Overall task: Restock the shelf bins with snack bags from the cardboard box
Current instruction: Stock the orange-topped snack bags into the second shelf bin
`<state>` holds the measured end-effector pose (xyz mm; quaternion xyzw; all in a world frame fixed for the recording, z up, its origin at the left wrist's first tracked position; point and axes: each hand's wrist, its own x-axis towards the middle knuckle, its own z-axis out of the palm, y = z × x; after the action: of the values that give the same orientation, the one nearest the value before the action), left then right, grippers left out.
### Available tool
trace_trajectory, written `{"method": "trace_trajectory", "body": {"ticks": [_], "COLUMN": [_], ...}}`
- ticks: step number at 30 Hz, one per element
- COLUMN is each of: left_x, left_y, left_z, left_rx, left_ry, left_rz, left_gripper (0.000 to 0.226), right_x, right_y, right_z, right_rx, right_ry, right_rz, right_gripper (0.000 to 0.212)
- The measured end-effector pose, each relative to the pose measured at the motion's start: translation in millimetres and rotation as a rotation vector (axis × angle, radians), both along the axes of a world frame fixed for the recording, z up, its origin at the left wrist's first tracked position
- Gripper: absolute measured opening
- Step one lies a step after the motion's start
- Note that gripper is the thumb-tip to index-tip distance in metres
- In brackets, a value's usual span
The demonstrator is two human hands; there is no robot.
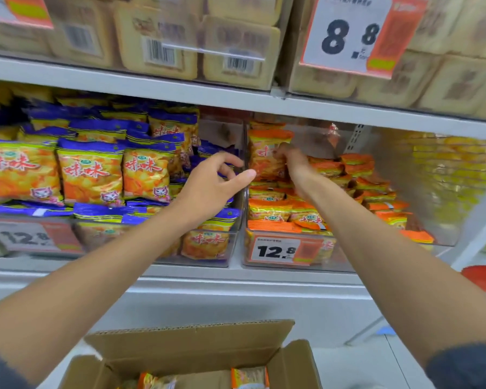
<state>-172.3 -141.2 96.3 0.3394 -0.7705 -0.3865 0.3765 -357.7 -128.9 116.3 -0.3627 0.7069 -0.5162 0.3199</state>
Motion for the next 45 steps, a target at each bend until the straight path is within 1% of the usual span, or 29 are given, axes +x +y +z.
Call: {"method": "trace_trajectory", "body": {"ticks": [1,2,4,6,8,11,14,17,19,21,23,25,27,30,32,34,35,37,40,43,45], "left_x": [-0.1,-0.3,0.2,0.8,1.3,1.8,2.5,2.1,2.0,2.3,2.2,2.0,1.9,1.5,1.6,3.4,4.8,8.3,17.6,37.7,57.5], "left_y": [-1.1,-1.5,-2.2,-2.1,-1.5,-0.8,-0.8,-0.6,-0.4,-0.4,-0.5,-0.4,-0.8,-0.2,0.3,0.4,1.2,6.7,30.9,68.5,93.7], "left_z": [-0.7,-0.9,-1.4,-2.3,-2.2,-2.1,-2.3,-2.1,-1.4,-1.5,-1.7,-1.9,-2.3,-1.6,0.7,6.0,9.4,16.5,20.1,3.7,-20.9], "left_rx": [0.003,0.008,0.01,0.007,0.01,0.018,0.018,0.014,0.014,0.013,0.006,0.002,-0.002,0.002,0.005,0.012,0.016,0.011,0.009,0.058,0.134], "left_ry": [0.004,0.008,0.009,0.005,0.001,0.004,0.0,0.001,0.002,0.007,0.005,0.005,0.006,0.007,0.0,-0.013,-0.02,-0.029,-0.033,-0.053,-0.072], "left_rz": [-0.002,-0.005,-0.012,-0.015,-0.019,-0.025,-0.019,-0.016,-0.013,-0.014,-0.016,-0.015,-0.014,-0.012,-0.01,-0.006,-0.001,0.016,0.043,0.033,0.003], "left_gripper": [0.03,0.031,0.032,0.034,0.034,0.033,0.033,0.032,0.032,0.033,0.032,0.032,0.032,0.033,0.032,0.032,0.033,0.033,0.029,0.025,0.022], "right_x": [0.0,-0.5,-0.9,0.0,-2.0,-5.0,-4.5,-6.1,-7.8,-7.8,-7.5,-8.3,-8.6,-8.8,-8.6,-9.7,-10.2,-7.4,9.6,35.2,54.0], "right_y": [-2.7,-4.6,-3.4,3.2,6.6,3.6,2.3,-1.6,-4.2,-3.0,-0.7,-0.7,-2.2,-0.3,7.6,19.0,26.8,48.0,94.6,138.5,164.0], "right_z": [-0.6,-2.3,-5.7,-9.5,-11.7,-13.5,-17.1,-14.8,-9.1,-7.7,-11.8,-17.1,-19.5,-17.4,-12.7,-7.1,-3.9,2.3,2.1,-15.3,-33.7], "right_rx": [-0.027,-0.058,-0.101,-0.113,-0.143,-0.217,-0.213,-0.144,-0.104,-0.154,-0.216,-0.217,-0.193,-0.177,-0.178,-0.206,-0.225,-0.249,-0.224,-0.227,-0.237], "right_ry": [0.055,0.116,0.21,0.275,0.276,0.189,0.202,0.314,0.291,0.299,0.395,0.486,0.496,0.495,0.513,0.506,0.5,0.539,0.672,0.659,0.655], "right_rz": [-0.006,-0.021,-0.008,0.08,0.117,0.058,0.065,0.116,0.097,0.076,0.087,0.088,0.073,0.055,0.042,0.011,-0.011,-0.051,-0.121,-0.022,0.054], "right_gripper": [0.028,0.035,0.058,0.081,0.098,0.104,0.097,0.091,0.082,0.076,0.071,0.058,0.049,0.05,0.057,0.063,0.061,0.054,0.036,0.017,0.015]}}
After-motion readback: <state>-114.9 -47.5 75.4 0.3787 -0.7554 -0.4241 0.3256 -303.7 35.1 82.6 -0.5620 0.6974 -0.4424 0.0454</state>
